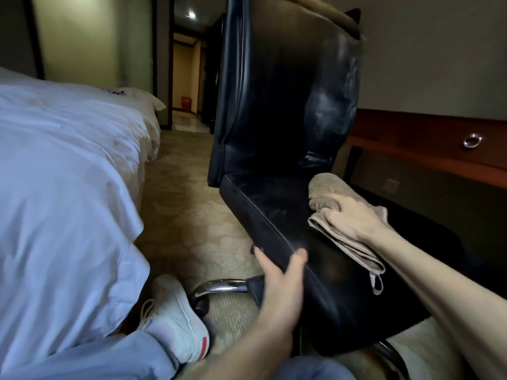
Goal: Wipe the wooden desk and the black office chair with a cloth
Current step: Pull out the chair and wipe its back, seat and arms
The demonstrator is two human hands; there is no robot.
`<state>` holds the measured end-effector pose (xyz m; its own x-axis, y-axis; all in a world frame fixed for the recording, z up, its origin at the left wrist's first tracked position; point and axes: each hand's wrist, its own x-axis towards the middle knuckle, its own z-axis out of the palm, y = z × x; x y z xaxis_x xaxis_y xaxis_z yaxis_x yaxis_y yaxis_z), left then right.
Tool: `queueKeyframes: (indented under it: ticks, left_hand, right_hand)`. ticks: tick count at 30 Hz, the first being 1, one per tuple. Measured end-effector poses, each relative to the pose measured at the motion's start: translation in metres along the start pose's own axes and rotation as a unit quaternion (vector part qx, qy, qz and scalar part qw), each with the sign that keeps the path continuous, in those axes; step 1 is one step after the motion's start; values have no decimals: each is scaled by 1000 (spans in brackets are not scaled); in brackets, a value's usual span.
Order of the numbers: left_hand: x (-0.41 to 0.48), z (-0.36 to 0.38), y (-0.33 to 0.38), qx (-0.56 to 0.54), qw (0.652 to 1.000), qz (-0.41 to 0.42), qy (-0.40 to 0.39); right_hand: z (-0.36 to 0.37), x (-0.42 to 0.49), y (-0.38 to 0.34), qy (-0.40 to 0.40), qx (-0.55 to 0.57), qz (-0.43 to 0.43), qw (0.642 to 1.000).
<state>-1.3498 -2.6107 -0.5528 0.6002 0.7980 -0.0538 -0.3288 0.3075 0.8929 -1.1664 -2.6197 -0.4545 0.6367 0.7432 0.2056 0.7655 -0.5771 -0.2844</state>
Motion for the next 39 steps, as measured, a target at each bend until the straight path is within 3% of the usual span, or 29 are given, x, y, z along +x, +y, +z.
queueKeyframes:
  ticks: [5,7,11,14,17,19,21,24,27,29,32,35,39]
  left_hand:
    - [-22,28,-42,67,992,-34,-98]
    - [-30,24,-49,112,988,-30,-98]
    - [-2,-18,-22,95,991,35,83]
    - [50,-75,19,99,964,104,225]
    - [88,-126,58,184,935,144,266]
    - [103,-146,76,226,929,154,251]
    - [110,-151,92,233,935,166,209]
    - [114,-141,110,210,947,179,164]
    - [107,-128,112,174,964,162,122]
    - [99,-122,101,179,966,160,97]
    - [89,-112,88,188,957,170,144]
    - [83,-107,84,190,952,156,184]
    - [64,-107,68,169,956,167,171]
  right_hand:
    - [3,-23,-35,-7,53,-95,994]
    - [3,-36,-37,-13,83,-126,988]
    - [-1,-41,-20,37,117,-129,984]
    - [-11,-34,-1,160,211,-90,960]
    - [-35,-26,17,309,256,-12,916]
    - [-45,-20,30,348,230,25,908]
    - [-46,-14,37,309,178,49,933]
    - [-27,-5,41,112,17,98,989]
    - [-21,5,43,-22,73,114,991]
    - [-21,13,42,-40,78,99,991]
    - [-14,14,25,-36,54,90,994]
    - [-1,15,-20,-66,111,-1,992]
    - [28,12,-95,-77,138,-113,981]
